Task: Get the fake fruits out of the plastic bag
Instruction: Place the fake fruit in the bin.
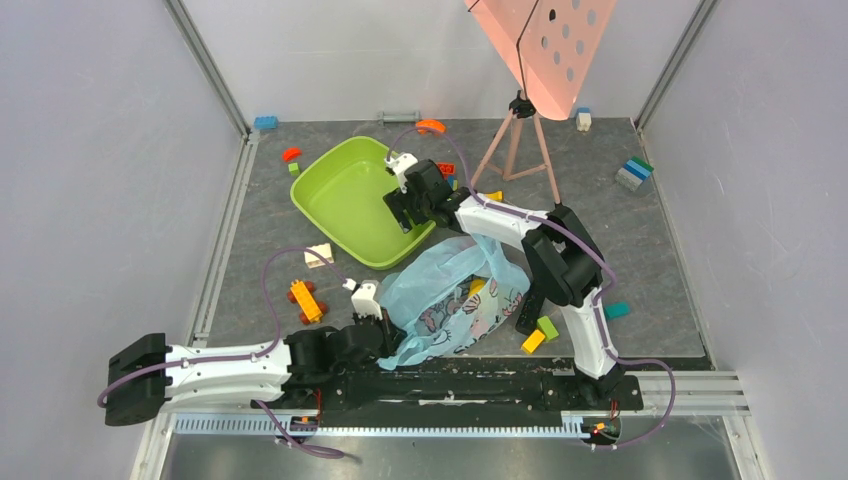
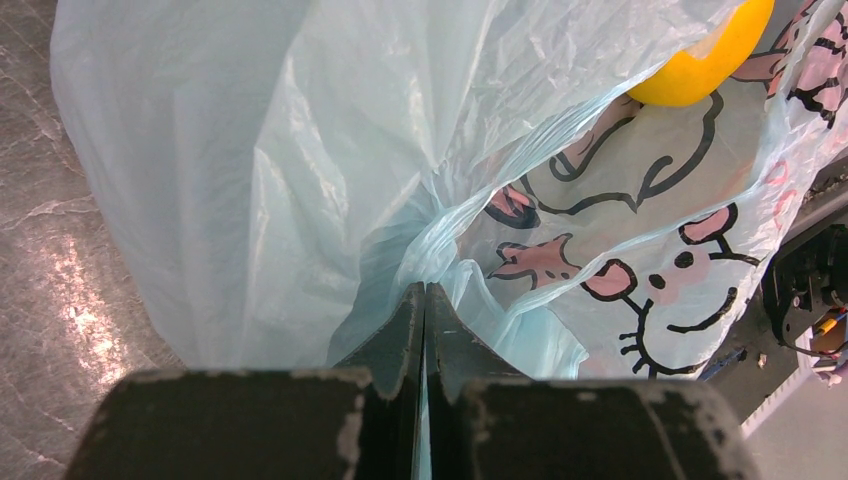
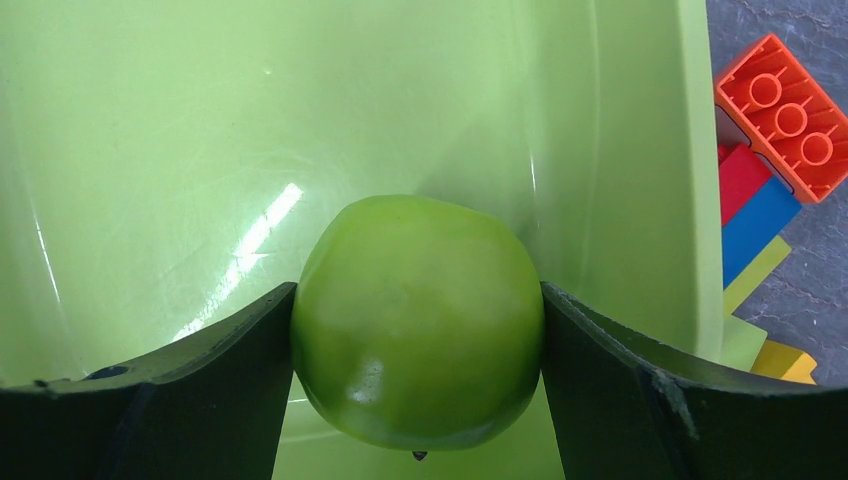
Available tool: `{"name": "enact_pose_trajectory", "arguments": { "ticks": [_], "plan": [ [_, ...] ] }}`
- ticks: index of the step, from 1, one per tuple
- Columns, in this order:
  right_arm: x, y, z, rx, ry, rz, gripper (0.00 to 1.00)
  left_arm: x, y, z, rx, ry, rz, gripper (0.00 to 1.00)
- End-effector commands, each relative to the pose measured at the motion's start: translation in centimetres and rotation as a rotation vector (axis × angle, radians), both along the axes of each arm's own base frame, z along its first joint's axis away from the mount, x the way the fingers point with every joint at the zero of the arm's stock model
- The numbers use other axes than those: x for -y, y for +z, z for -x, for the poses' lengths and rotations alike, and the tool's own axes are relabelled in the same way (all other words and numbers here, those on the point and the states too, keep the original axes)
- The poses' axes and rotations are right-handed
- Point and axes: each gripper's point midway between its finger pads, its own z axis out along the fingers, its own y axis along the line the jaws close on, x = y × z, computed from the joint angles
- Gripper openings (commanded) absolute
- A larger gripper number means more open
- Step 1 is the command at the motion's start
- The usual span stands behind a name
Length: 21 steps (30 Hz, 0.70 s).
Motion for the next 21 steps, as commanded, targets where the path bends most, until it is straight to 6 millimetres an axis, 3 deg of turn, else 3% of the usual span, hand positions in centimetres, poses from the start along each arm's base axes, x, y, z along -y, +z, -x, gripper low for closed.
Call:
{"name": "enact_pose_trajectory", "arguments": {
  "ticks": [1, 12, 18, 21],
  "plan": [
    [-1.2, 3.4, -1.5, 0.086, 0.027, -0.054, 0.74, -0.3, 0.0, -0.4, 0.029, 0.016, -0.003, 0.04],
    [-0.8, 6.5, -1.5, 0.146, 0.047, -0.051, 0.95, -0.3, -0.1, -0.4, 0.025, 0.016, 0.001, 0.03],
    [-0.6, 8.1, -1.5, 0.163, 0.055, -0.051, 0.98, -0.3, -0.1, -0.3, 0.023, 0.015, 0.001, 0.03],
    [-0.2, 10.4, -0.9, 0.185, 0.053, -0.077, 0.98, -0.3, -0.1, -0.3, 0.021, 0.018, 0.003, 0.02]
  ]
}}
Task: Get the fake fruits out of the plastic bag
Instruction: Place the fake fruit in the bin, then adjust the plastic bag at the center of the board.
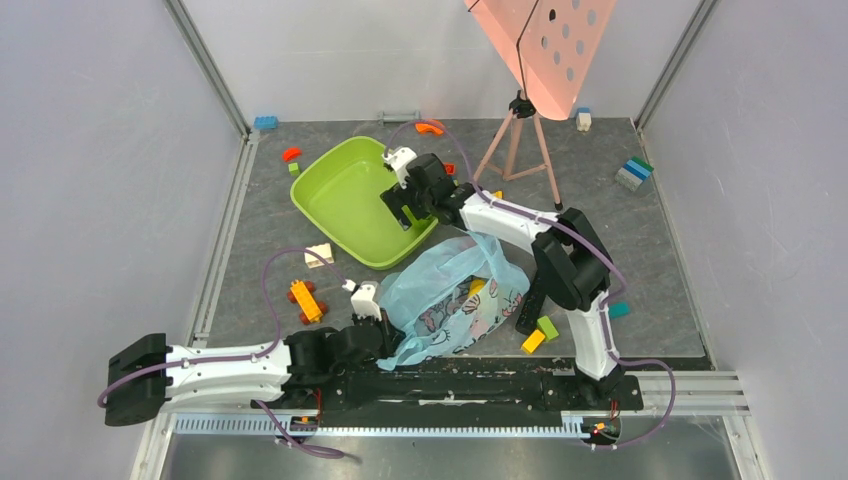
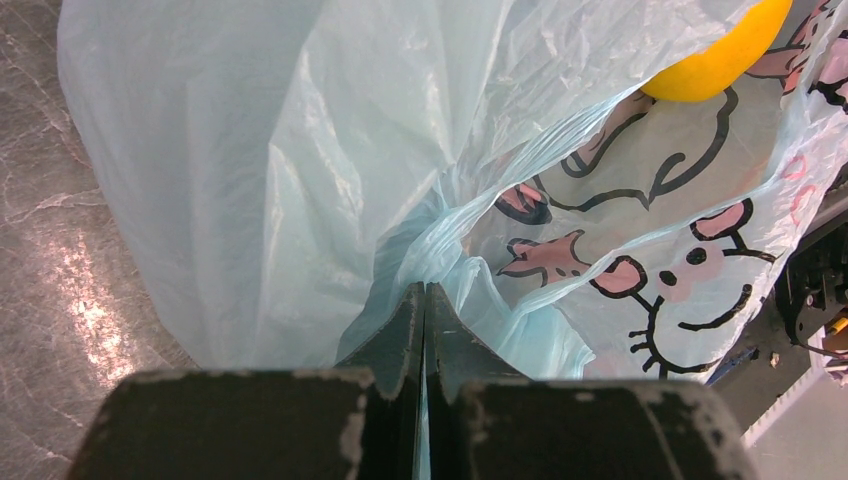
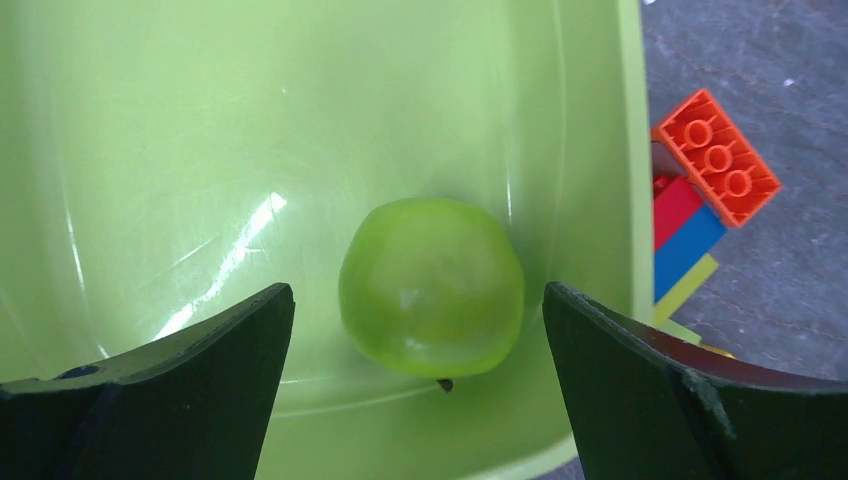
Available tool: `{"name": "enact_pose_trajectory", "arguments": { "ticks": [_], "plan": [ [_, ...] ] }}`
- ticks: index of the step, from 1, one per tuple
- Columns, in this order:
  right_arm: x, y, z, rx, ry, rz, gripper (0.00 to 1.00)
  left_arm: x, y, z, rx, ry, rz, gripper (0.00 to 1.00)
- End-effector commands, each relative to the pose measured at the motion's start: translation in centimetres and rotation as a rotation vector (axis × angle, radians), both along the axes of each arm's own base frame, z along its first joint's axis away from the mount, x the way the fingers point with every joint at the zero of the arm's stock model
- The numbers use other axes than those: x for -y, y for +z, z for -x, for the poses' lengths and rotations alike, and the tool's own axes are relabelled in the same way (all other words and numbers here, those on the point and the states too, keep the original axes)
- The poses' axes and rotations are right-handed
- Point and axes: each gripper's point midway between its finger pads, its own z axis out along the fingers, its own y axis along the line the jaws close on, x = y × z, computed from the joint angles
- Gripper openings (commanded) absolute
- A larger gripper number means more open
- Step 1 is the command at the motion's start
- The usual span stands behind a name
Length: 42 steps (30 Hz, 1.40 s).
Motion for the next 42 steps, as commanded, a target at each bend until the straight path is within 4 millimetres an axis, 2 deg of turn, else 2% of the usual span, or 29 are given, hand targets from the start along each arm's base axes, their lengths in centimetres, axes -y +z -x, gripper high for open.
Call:
{"name": "enact_pose_trajectory", "arguments": {
  "ticks": [1, 5, 8, 12, 16, 18, 19, 21, 27, 29, 32, 38, 42],
  "plan": [
    [-0.1, 9.3, -0.3, 0.139, 0.004, -0.116, 0.98, 0.1, 0.4, -0.4, 0.023, 0.018, 0.012, 0.02],
    [1.9, 13.0, 2.0, 0.189, -0.024, -0.161, 0.98, 0.3, 0.5, -0.4, 0.020, 0.011, 0.009, 0.02],
    [2.7, 14.6, 5.2, 0.221, -0.016, -0.164, 0.95, 0.4, 0.6, -0.4, 0.021, 0.010, 0.007, 0.02],
    [3.2, 16.2, 11.6, 0.275, 0.037, -0.162, 0.86, 0.8, 1.0, -0.5, 0.025, 0.003, 0.013, 0.02],
    [3.4, 16.1, 17.9, 0.251, 0.116, -0.242, 0.71, 1.2, 1.6, -0.6, 0.036, -0.009, 0.014, 0.02],
    [4.3, 15.2, 20.4, 0.198, 0.139, -0.326, 0.59, 1.4, 2.0, -0.6, 0.038, -0.014, 0.014, 0.02],
    [4.8, 14.4, 21.1, 0.167, 0.126, -0.360, 0.51, 1.4, 2.0, -0.6, 0.038, -0.015, 0.014, 0.02],
    [6.1, 12.4, 22.0, 0.118, 0.094, -0.372, 0.43, 1.6, 2.2, -0.6, 0.039, -0.018, 0.016, 0.02],
    [10.5, 3.9, 22.9, 0.010, -0.036, -0.189, 0.41, 1.7, 2.3, -0.7, 0.042, -0.022, 0.010, 0.02],
    [12.0, 1.8, 22.9, -0.007, -0.090, -0.129, 0.39, 1.6, 2.1, -0.6, 0.040, -0.024, 0.007, 0.02],
    [13.9, 0.3, 22.9, -0.020, -0.174, -0.080, 0.35, 1.5, 2.0, -0.6, 0.040, -0.021, 0.003, 0.02],
    [15.5, -0.3, 24.1, -0.051, -0.241, -0.175, 0.31, 1.5, 1.9, -0.6, 0.038, -0.018, 0.006, 0.02],
    [16.7, -1.6, 25.2, -0.083, -0.269, -0.213, 0.30, 1.5, 1.9, -0.6, 0.037, -0.017, 0.006, 0.02]
  ]
}}
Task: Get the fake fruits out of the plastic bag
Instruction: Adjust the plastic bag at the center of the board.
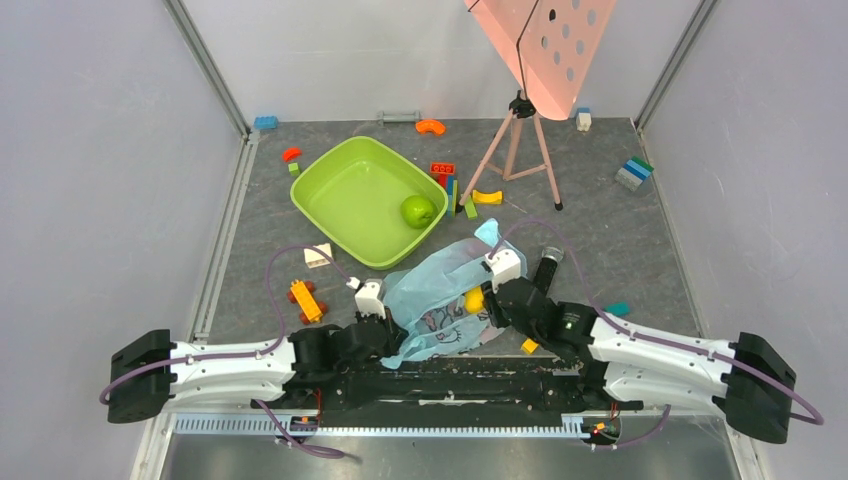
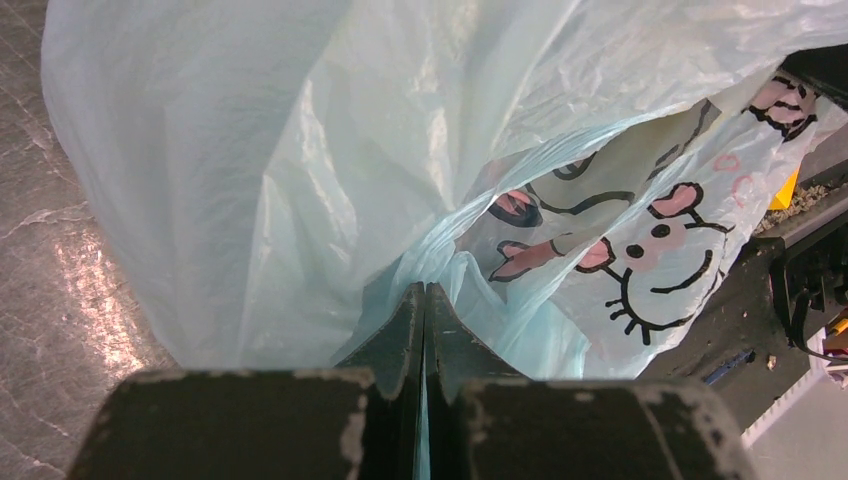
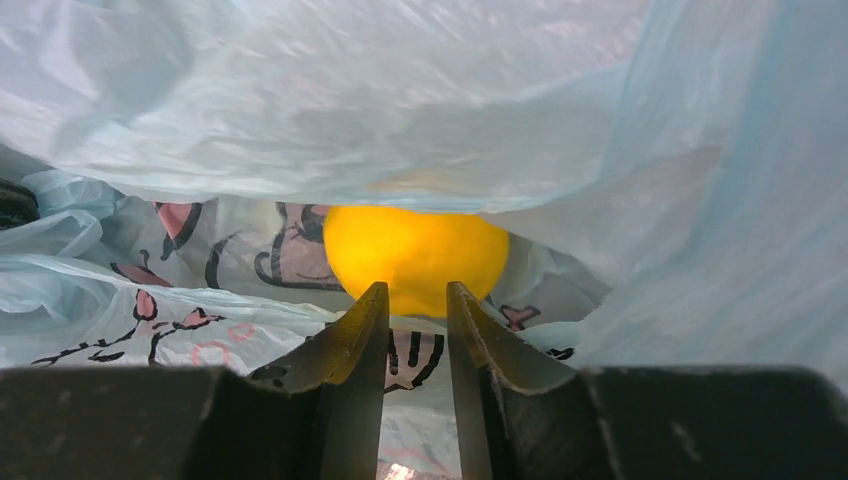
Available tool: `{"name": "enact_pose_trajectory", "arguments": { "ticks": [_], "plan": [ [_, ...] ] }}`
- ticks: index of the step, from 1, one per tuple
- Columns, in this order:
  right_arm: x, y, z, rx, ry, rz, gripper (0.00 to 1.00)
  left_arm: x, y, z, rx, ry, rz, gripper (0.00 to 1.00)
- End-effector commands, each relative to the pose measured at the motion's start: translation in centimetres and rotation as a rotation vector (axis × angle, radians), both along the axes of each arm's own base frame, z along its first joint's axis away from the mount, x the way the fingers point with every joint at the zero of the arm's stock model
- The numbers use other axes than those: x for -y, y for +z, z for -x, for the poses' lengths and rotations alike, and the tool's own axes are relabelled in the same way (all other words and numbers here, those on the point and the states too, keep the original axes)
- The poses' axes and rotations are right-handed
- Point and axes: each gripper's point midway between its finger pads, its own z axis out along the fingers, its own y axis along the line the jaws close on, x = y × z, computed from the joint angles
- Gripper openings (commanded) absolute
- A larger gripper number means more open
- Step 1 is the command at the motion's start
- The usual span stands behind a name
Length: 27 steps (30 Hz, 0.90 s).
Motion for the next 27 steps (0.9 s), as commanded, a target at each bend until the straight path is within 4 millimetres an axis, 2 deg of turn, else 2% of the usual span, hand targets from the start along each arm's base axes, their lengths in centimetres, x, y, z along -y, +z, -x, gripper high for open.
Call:
{"name": "enact_pose_trajectory", "arguments": {
  "ticks": [1, 5, 10, 13, 16, 19, 22, 27],
  "plan": [
    [1.3, -1.0, 0.7, -0.028, -0.083, -0.071, 0.29, 0.9, 1.4, -0.4, 0.034, -0.007, 0.027, 0.02],
    [2.3, -3.1, 1.5, -0.067, -0.109, -0.068, 0.26, 1.0, 1.3, -0.4, 0.033, -0.009, 0.023, 0.02],
    [2.6, -3.6, 1.6, -0.073, -0.134, -0.088, 0.29, 0.9, 1.1, -0.4, 0.028, -0.009, 0.020, 0.02],
    [2.9, -3.0, 1.3, -0.056, -0.157, -0.096, 0.44, 0.9, 1.1, -0.3, 0.027, -0.009, 0.022, 0.02],
    [2.3, -1.5, 0.9, -0.022, -0.152, -0.151, 0.66, 0.9, 1.2, -0.4, 0.028, -0.009, 0.026, 0.02],
    [1.4, 0.0, 0.5, 0.012, -0.131, -0.212, 0.83, 0.9, 1.2, -0.3, 0.028, -0.011, 0.026, 0.02],
    [0.6, 1.2, 0.1, 0.038, -0.119, -0.254, 0.93, 1.0, 1.3, -0.4, 0.029, -0.011, 0.029, 0.02],
    [0.1, 1.6, -0.6, 0.043, -0.138, -0.234, 0.98, 1.1, 1.3, -0.3, 0.028, -0.015, 0.028, 0.02]
  ]
}}
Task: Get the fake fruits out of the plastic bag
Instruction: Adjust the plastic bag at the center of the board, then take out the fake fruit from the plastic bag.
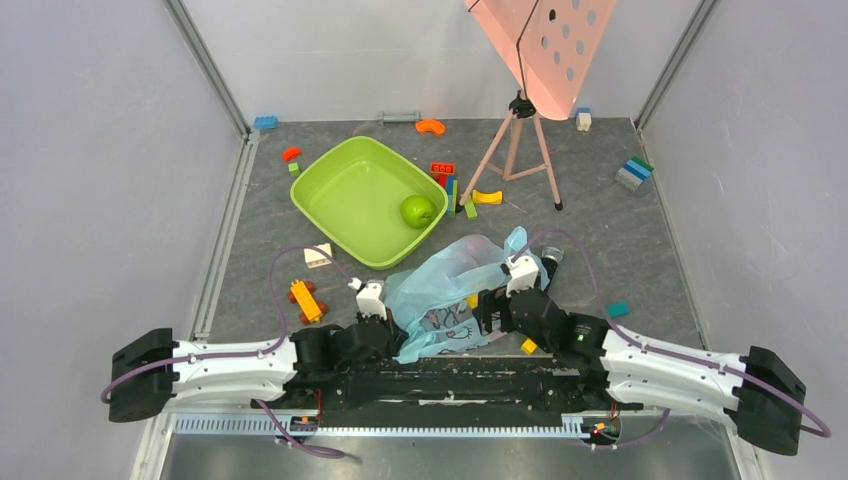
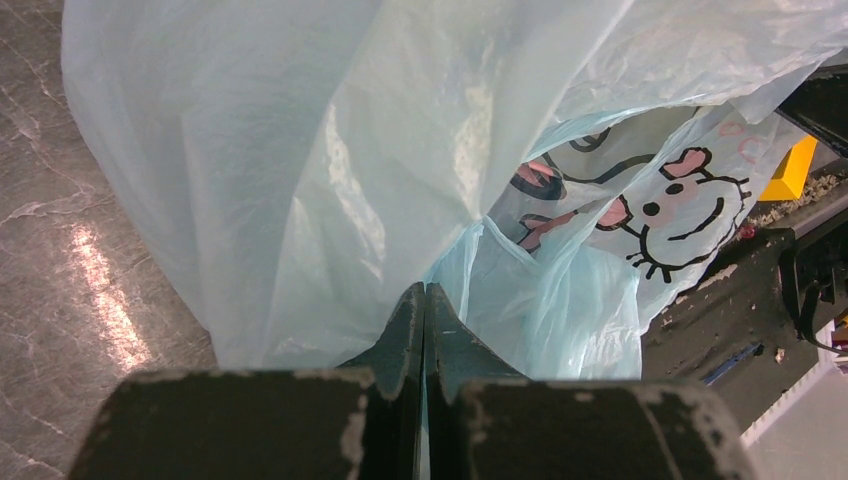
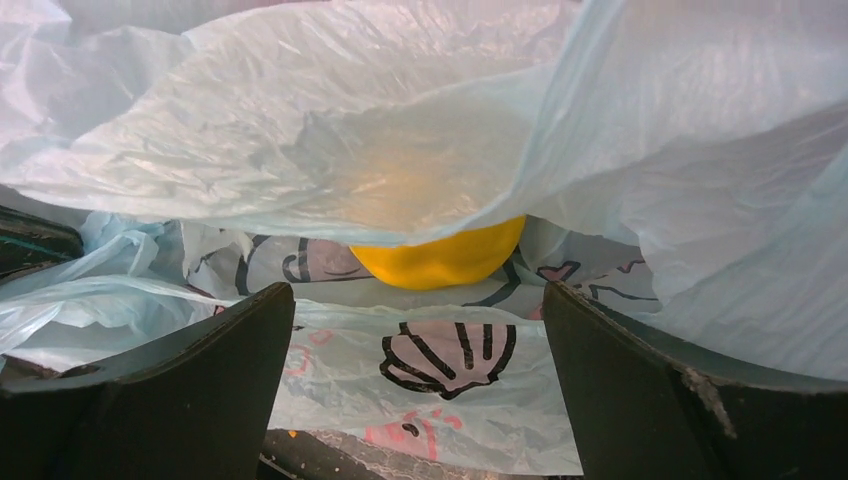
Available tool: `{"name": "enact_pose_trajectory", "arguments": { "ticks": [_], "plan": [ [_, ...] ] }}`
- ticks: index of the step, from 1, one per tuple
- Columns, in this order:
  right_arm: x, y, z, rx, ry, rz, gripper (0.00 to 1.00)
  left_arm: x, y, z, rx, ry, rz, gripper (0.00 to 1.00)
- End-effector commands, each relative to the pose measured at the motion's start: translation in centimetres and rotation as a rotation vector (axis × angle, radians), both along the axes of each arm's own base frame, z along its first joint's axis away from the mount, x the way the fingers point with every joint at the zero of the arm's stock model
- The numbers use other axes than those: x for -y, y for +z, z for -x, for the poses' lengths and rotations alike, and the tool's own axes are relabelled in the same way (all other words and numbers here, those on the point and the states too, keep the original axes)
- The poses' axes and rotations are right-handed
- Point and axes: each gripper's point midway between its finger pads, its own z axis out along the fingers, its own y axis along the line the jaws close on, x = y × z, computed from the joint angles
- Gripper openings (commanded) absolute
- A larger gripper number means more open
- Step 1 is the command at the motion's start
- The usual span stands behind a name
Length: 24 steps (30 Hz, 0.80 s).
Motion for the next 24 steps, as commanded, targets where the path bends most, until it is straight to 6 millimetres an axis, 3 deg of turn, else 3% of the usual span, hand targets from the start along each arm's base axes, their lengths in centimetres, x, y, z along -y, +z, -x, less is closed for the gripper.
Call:
{"name": "enact_pose_trajectory", "arguments": {
  "ticks": [1, 11, 24],
  "plan": [
    [-1.2, 2.3, -1.7, 0.050, -0.045, -0.023, 0.98, 1.1, 1.7, -0.6, 0.042, -0.003, 0.040, 0.02],
    [-2.2, 2.1, -3.6, 0.067, -0.095, 0.030, 0.98, 1.0, 1.8, -0.6, 0.043, -0.003, 0.047, 0.02],
    [-2.9, -1.0, -5.0, 0.001, -0.055, 0.040, 0.98, 0.8, 1.6, -0.5, 0.042, -0.003, 0.044, 0.02]
  ]
}}
